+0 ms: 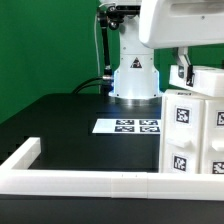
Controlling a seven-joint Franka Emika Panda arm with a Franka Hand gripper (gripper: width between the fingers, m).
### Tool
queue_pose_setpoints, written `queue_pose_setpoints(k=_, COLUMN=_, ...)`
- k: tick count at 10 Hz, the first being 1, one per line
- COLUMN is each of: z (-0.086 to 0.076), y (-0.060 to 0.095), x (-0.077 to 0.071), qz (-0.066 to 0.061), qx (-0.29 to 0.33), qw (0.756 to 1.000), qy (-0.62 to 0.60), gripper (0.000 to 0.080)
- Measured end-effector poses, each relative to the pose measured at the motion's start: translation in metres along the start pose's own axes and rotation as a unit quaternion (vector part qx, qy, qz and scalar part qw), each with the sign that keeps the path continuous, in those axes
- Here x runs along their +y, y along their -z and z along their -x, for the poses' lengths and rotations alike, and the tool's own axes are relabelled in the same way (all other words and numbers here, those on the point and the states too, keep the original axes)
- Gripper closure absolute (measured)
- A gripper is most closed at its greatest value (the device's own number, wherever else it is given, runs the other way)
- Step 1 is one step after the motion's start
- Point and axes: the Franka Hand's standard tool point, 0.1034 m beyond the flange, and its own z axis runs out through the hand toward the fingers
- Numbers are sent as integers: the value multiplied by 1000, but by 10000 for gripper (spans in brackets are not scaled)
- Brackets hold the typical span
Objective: Assemble cabinet
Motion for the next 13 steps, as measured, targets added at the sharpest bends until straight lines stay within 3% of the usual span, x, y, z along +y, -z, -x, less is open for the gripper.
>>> queue_pose_setpoints(k=5, z=0, y=0, x=-2, qz=0, qx=3, qw=984, qy=-180, gripper=246)
queue_pose_setpoints(k=6, z=2, y=-1, x=-5, qz=-1, qx=9, qw=972, qy=-236, gripper=246)
queue_pose_setpoints(k=8, z=4, y=-2, x=-8, qz=-5, qx=23, qw=925, qy=-380, gripper=246)
queue_pose_setpoints(k=13, z=2, y=-2, x=-6, qz=-14, qx=35, qw=866, qy=-499, gripper=246)
